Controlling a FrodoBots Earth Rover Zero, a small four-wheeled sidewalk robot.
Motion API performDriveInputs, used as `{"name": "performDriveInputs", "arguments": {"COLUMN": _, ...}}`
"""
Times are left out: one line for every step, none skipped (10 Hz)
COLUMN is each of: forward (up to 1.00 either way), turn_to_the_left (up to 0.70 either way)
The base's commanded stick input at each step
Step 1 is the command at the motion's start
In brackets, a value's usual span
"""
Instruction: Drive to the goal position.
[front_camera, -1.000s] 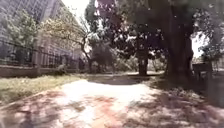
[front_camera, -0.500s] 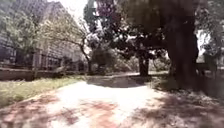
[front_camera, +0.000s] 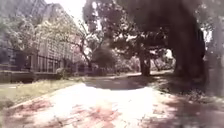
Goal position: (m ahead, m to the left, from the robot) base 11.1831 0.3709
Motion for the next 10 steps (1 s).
{"name": "performDriveInputs", "arguments": {"forward": 0.70, "turn_to_the_left": 0.00}}
{"name": "performDriveInputs", "arguments": {"forward": 0.70, "turn_to_the_left": 0.00}}
{"name": "performDriveInputs", "arguments": {"forward": 0.70, "turn_to_the_left": 0.00}}
{"name": "performDriveInputs", "arguments": {"forward": 0.70, "turn_to_the_left": 0.00}}
{"name": "performDriveInputs", "arguments": {"forward": 0.70, "turn_to_the_left": 0.00}}
{"name": "performDriveInputs", "arguments": {"forward": 0.70, "turn_to_the_left": 0.00}}
{"name": "performDriveInputs", "arguments": {"forward": 0.70, "turn_to_the_left": 0.00}}
{"name": "performDriveInputs", "arguments": {"forward": 0.70, "turn_to_the_left": 0.00}}
{"name": "performDriveInputs", "arguments": {"forward": 0.70, "turn_to_the_left": 0.00}}
{"name": "performDriveInputs", "arguments": {"forward": 0.70, "turn_to_the_left": 0.00}}
